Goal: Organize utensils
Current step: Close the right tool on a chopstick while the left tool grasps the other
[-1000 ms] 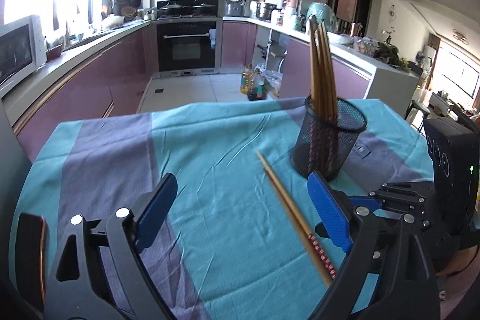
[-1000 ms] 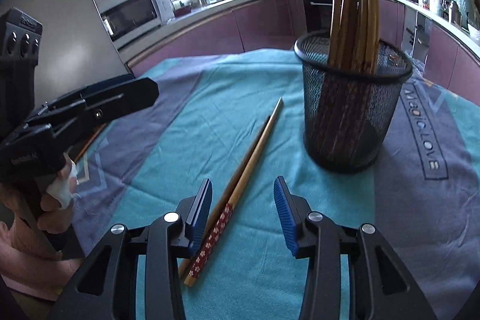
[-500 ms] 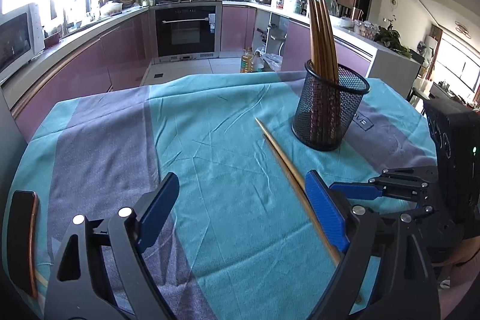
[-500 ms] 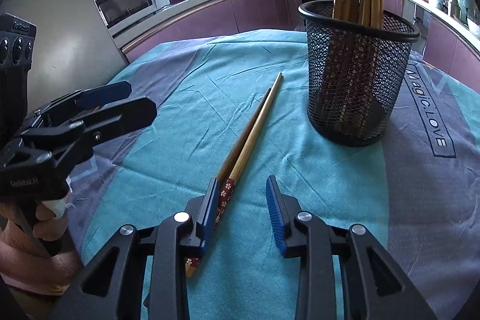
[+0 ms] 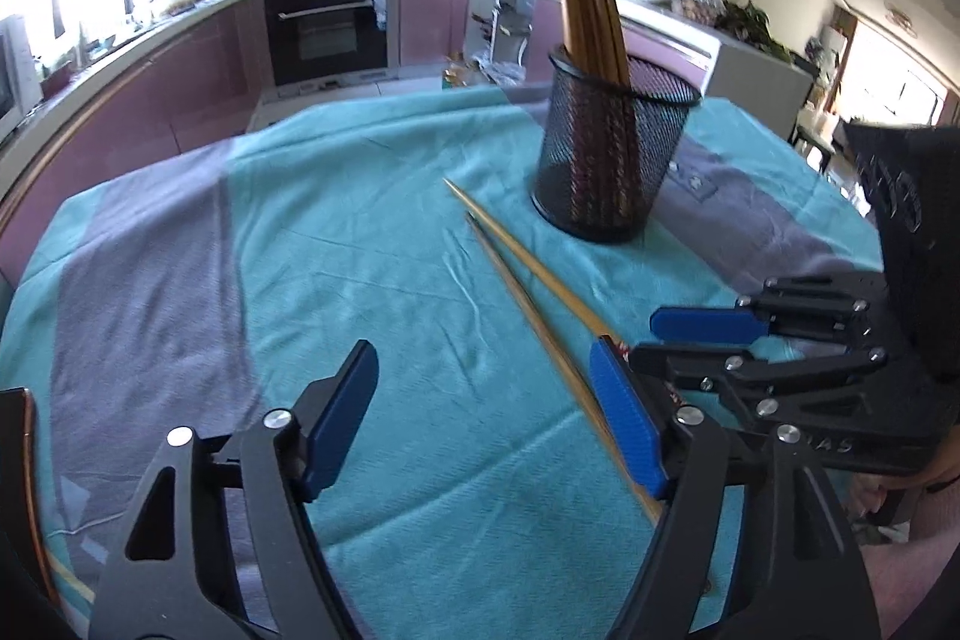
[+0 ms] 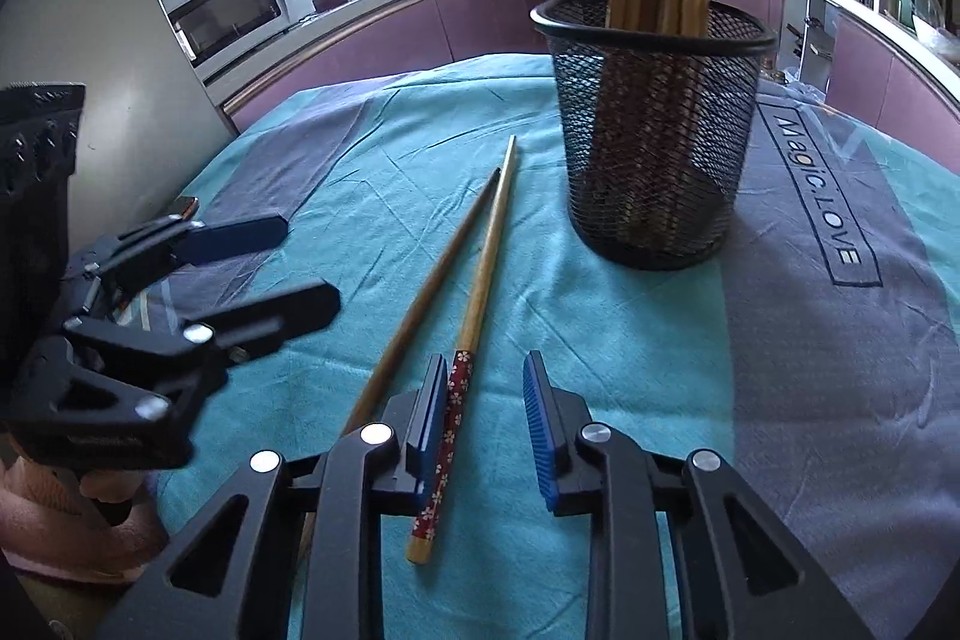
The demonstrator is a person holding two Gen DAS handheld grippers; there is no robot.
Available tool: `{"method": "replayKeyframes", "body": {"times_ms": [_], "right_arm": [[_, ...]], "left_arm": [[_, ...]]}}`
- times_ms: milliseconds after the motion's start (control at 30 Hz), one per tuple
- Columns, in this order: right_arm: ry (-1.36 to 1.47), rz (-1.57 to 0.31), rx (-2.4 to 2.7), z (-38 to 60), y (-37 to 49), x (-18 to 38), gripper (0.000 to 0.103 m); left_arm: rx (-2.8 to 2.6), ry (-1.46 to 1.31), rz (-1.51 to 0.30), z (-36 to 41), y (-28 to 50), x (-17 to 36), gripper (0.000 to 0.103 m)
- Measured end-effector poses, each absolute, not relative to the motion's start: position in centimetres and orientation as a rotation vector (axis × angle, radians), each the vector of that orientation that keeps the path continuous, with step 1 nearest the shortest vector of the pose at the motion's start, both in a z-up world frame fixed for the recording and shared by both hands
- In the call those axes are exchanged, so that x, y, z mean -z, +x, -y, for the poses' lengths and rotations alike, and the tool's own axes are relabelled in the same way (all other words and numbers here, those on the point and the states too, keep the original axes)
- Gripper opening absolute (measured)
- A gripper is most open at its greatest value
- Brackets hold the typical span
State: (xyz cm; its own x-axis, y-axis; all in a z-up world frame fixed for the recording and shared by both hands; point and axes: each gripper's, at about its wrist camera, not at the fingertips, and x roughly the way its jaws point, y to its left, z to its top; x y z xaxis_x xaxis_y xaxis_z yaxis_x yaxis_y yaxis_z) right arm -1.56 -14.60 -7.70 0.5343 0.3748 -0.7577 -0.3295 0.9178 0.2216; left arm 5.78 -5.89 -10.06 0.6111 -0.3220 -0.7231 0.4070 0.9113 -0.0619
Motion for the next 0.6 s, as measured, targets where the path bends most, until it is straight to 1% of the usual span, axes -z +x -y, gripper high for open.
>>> {"method": "replayKeyframes", "body": {"times_ms": [100, 167, 333, 400, 467, 600], "right_arm": [[0.057, -0.916, -0.418, 14.8, -1.6, 7.7, 0.024], [0.062, -0.918, -0.42, 15.0, -1.6, 7.7, 0.023], [0.074, -0.922, -0.424, 15.5, -1.6, 7.8, 0.023], [0.07, -0.921, -0.422, 15.4, -1.5, 7.8, 0.023], [0.064, -0.922, -0.423, 15.3, -1.3, 7.8, 0.023], [0.049, -0.918, -0.428, 14.8, -0.4, 7.7, 0.023]], "left_arm": [[0.449, 0.115, -0.848, 6.7, 6.3, 10.9, 0.064], [0.462, 0.115, -0.869, 7.3, 6.7, 11.3, 0.057], [0.465, 0.135, -0.902, 8.5, 7.5, 12.3, 0.047], [0.466, 0.139, -0.9, 8.7, 7.7, 12.4, 0.042], [0.473, 0.139, -0.902, 8.9, 8.1, 12.4, 0.033], [0.472, 0.129, -0.905, 8.7, 8.7, 12.4, 0.029]]}}
